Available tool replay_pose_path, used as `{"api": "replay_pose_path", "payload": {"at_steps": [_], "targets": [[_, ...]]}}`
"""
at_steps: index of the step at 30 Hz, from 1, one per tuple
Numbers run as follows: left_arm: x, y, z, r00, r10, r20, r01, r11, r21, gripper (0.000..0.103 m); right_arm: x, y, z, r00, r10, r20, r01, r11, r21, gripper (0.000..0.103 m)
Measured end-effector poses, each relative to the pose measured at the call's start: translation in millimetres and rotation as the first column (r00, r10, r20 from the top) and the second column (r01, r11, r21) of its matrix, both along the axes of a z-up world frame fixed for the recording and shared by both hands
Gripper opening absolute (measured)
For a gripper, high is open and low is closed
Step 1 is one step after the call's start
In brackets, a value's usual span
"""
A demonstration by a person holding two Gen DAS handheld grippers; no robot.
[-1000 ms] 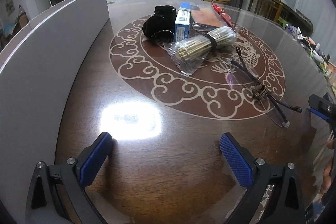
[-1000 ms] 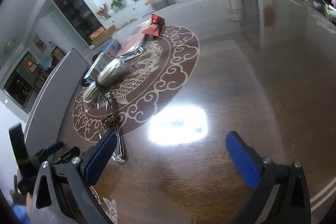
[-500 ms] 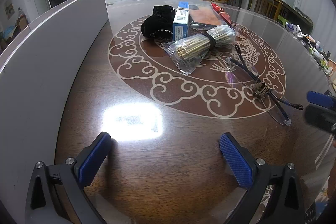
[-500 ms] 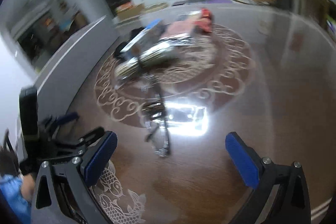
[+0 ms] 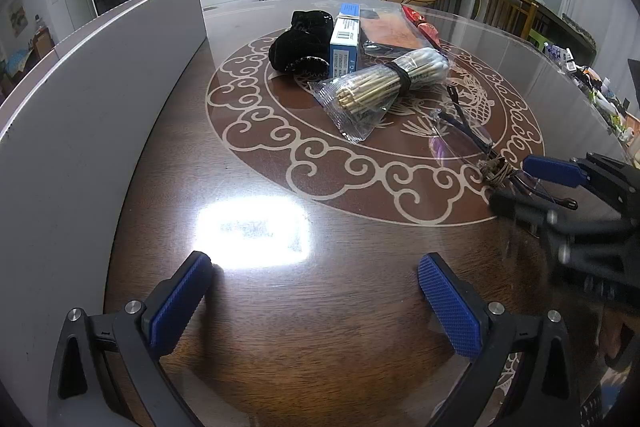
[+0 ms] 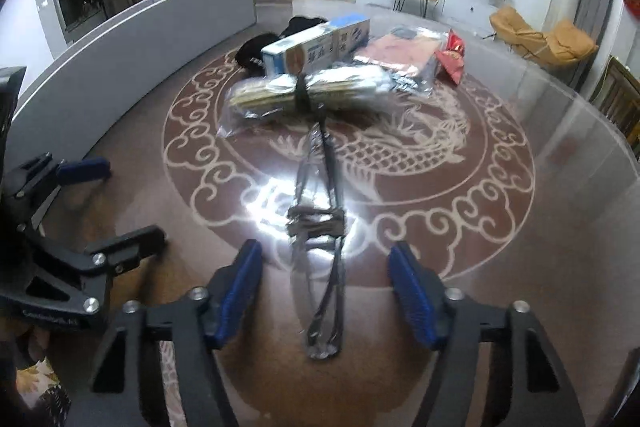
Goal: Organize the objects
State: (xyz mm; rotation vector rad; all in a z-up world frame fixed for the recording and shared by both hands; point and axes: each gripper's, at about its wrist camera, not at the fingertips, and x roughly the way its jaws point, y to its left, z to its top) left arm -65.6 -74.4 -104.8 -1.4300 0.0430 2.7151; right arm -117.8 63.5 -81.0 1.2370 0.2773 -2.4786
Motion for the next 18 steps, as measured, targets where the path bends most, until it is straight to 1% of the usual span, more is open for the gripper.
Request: {"api": "replay_pose_path", "payload": {"at_steps": [2, 4, 7, 8, 10, 11, 12, 15, 18], "targets": [[0, 0, 0, 1.000, 0.000, 0.000, 0.000, 1.000, 0.000, 0.103, -6, 14, 1, 0.999, -0.053, -0.003, 0.053, 0.999, 0.001, 0.055], [0, 0, 0, 1.000, 0.000, 0.000, 0.000, 1.000, 0.000, 0.103, -12, 33, 1, 0.993, -0.118, -0.008, 0.118, 0.993, -0.002, 0.055], [0, 0, 0, 1.000, 0.000, 0.000, 0.000, 1.000, 0.000, 0.103, -16, 60, 1, 0.983, -0.184, -0.019, 0.184, 0.983, -0.013, 0.055], [0, 0, 0, 1.000, 0.000, 0.000, 0.000, 1.000, 0.000, 0.103, -18, 63, 1, 0.981, -0.193, -0.017, 0.193, 0.981, -0.016, 0.056], [0, 0, 0, 1.000, 0.000, 0.000, 0.000, 1.000, 0.000, 0.103, -20, 67, 1, 0.981, -0.196, -0.010, 0.196, 0.981, -0.014, 0.064], [0, 0, 0, 1.000, 0.000, 0.000, 0.000, 1.000, 0.000, 0.103, -21, 66, 1, 0.981, -0.194, -0.002, 0.193, 0.981, -0.012, 0.078], [0, 0, 0, 1.000, 0.000, 0.000, 0.000, 1.000, 0.000, 0.103, -22, 65, -1, 0.982, -0.189, 0.008, 0.190, 0.982, -0.003, 0.087], [0, 0, 0, 1.000, 0.000, 0.000, 0.000, 1.000, 0.001, 0.103, -22, 61, -2, 0.984, -0.178, 0.020, 0.178, 0.984, 0.004, 0.095], [0, 0, 0, 1.000, 0.000, -0.001, 0.000, 1.000, 0.001, 0.103, -21, 65, -3, 0.979, -0.201, 0.025, 0.201, 0.980, 0.003, 0.098]]}}
